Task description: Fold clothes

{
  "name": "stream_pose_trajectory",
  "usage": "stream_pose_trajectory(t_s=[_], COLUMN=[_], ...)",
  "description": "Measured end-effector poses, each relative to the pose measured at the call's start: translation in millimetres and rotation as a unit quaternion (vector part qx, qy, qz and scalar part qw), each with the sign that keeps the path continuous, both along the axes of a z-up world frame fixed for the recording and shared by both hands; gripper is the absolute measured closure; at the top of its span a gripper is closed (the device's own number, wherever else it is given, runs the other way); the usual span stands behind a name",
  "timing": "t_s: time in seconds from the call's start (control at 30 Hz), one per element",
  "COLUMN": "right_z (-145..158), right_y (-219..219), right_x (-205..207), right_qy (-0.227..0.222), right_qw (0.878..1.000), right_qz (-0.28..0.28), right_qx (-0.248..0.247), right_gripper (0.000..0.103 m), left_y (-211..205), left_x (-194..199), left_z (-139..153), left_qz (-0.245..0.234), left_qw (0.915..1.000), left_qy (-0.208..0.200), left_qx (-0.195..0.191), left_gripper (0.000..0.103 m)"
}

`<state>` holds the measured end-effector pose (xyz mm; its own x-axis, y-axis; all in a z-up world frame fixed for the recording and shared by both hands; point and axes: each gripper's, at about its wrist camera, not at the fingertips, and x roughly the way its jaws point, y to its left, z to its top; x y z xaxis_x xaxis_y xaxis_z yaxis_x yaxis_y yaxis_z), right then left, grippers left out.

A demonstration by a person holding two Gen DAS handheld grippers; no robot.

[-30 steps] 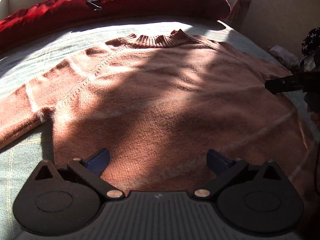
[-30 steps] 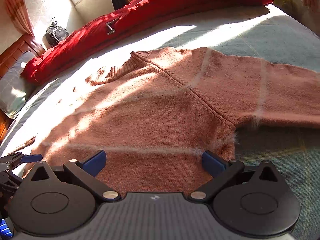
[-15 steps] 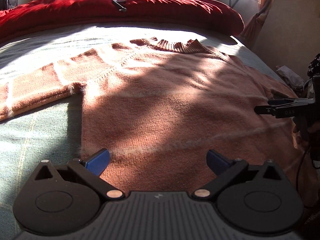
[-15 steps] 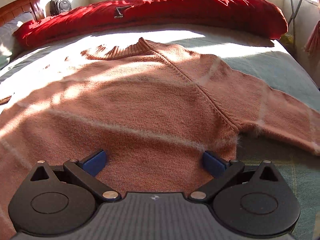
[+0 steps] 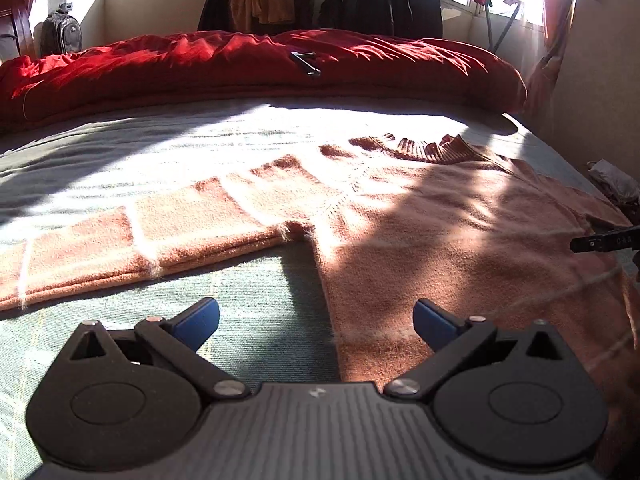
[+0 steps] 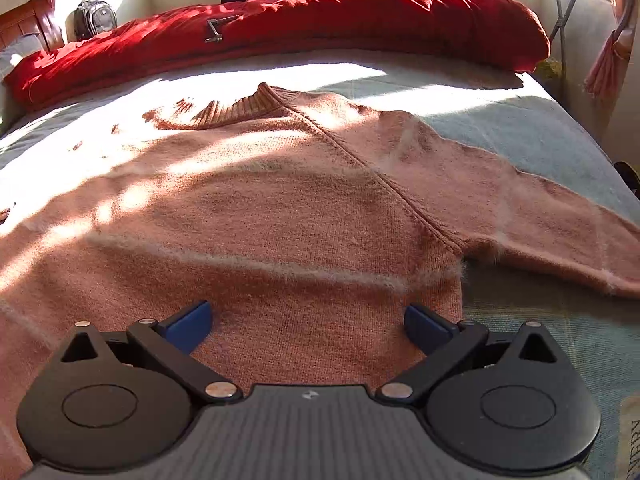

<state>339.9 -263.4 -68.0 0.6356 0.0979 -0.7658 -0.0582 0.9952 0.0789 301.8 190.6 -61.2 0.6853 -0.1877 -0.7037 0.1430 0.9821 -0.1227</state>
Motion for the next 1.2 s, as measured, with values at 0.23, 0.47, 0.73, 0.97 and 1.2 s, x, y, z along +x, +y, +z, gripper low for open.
stream_pose_trajectory(t_s=[0.23, 0.47, 0.73, 0.97, 1.2], right_z=[31.3, 59.5, 72.3, 69.9, 71.7], right_y=[-8.7, -9.4, 12.5, 15.1, 9.5], right_x=[-27.0, -42.4, -44.5, -49.7, -51.1], right_qy=[-0.018, -0.037, -0.045, -0.041, -0.046], right_qw=[0.998, 0.996, 0.996, 0.996, 0.995], right_qz=[-0.057, -0.083, -0.063, -0.063, -0.074], right_qx=[0.015, -0.025, -0.045, -0.041, -0.041], right_gripper=[0.000, 0.000, 0.000, 0.000, 0.000], left_y=[102.4, 160.8, 187.5, 232.4, 233.5], left_x=[43.6, 59.0, 42.6, 69.0, 66.9], left_z=[-1.6, -21.7, -21.9, -16.1, -30.3], left_qz=[0.122, 0.188, 0.205, 0.251, 0.277], left_qw=[0.9918, 0.9817, 0.9776, 0.9620, 0.9588], left_qy=[-0.024, -0.027, -0.024, -0.033, -0.002], left_qx=[0.029, -0.011, -0.044, -0.102, -0.064], left_gripper=[0.001, 0.001, 0.001, 0.001, 0.001])
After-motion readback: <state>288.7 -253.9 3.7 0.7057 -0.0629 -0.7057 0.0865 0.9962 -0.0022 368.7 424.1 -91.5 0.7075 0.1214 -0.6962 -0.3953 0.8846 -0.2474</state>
